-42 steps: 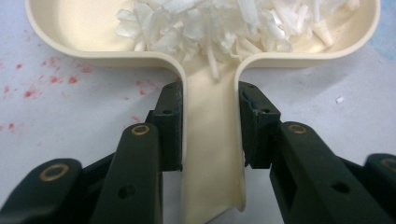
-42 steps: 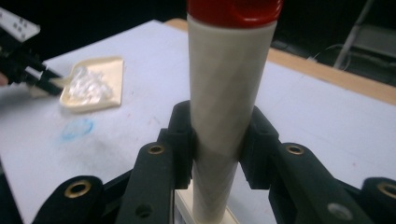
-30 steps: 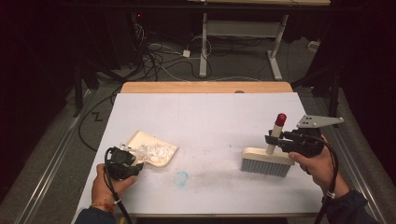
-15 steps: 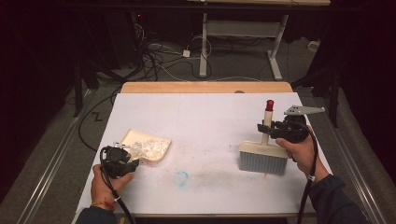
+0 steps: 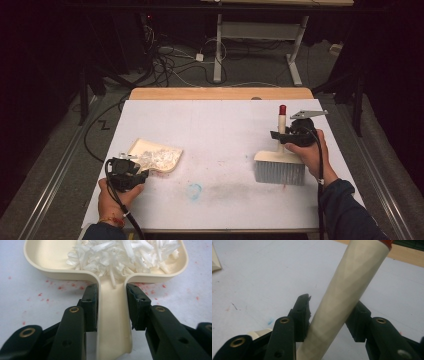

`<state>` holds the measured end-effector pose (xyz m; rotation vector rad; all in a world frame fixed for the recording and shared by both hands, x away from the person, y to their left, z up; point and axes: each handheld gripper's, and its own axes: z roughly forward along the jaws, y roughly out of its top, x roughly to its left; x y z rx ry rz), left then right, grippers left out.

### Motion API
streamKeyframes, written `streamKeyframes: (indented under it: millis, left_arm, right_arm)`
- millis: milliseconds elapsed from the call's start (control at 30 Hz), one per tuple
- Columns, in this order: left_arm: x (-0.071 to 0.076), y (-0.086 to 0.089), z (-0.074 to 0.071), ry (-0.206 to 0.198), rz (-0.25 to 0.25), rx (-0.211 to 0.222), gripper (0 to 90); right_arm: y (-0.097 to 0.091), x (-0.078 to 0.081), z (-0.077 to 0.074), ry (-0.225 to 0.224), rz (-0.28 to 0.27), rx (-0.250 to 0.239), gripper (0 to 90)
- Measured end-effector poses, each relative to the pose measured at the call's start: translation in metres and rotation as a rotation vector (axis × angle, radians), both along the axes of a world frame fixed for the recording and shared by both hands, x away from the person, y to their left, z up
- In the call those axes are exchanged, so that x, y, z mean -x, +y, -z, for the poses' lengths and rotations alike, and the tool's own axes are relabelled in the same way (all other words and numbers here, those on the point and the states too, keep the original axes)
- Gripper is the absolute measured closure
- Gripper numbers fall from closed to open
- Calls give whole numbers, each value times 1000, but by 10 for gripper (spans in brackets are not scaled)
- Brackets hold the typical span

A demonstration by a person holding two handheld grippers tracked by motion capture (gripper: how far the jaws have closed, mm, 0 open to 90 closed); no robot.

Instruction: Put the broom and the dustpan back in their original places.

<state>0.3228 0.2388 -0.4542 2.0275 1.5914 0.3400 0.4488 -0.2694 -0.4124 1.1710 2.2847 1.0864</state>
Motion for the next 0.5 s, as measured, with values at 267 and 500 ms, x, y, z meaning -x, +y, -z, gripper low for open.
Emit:
streamKeyframes:
  millis: [267, 500]
  left_arm:
    - [5, -9, -4, 3, 42, 54, 561]
    - [8, -20, -9, -43, 113, 2, 445]
  right_arm:
    - [7, -11, 6, -13, 20, 55, 469]
    - [8, -18, 7, -48, 82, 75, 400]
